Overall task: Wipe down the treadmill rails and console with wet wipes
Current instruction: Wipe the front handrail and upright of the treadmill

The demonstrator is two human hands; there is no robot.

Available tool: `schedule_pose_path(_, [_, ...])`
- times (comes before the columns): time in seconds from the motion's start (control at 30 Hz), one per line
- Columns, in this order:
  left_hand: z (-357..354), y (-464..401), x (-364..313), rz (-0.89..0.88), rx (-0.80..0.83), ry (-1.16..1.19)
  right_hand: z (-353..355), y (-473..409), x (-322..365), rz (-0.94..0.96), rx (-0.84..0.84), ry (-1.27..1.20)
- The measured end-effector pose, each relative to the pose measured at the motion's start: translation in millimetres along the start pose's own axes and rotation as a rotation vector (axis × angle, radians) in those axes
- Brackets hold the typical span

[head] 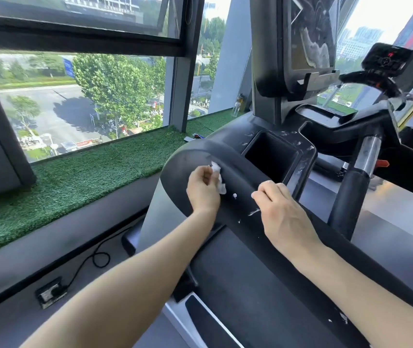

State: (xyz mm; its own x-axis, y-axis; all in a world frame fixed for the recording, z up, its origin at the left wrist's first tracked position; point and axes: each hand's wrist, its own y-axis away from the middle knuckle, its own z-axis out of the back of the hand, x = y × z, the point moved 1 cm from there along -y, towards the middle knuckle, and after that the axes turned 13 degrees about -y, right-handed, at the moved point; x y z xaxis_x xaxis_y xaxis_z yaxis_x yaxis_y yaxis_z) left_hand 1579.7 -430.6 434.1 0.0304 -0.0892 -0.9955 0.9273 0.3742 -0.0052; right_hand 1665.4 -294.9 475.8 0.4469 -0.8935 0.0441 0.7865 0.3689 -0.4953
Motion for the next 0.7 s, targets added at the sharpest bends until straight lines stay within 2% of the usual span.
schedule_pose_path(0.13, [0.6,-11.8,-2.4,0.007,-0.009,0.01,0.7,3.6,-4.1,-0.043,-0.014,-0.016])
schedule_pose_path(0.27, [16.6,-63.3,-15.0,0.122,-0.056,-0.111,-0.2,-0.3,0.5,-0.019,-0.033,-0.015])
schedule_pose_path(0.37, [8.3,-47.2,-8.3,0.043,-0.067,-0.123,0.6,1.1,-0.4,-0.024,-0.031,-0.007])
schedule_pose_path(0.53, [-9.9,17.5,11.9,-0.123,0.045,-0.081,-3.9,3.7,-6.3,-0.025,-0.016,-0.051])
schedule_pose_path(0.7, [-0.7,-18.6,-16.1,-0.011,-0.011,-0.025,-3.8,-0.3,-6.0,-0.031,0.0,-0.096])
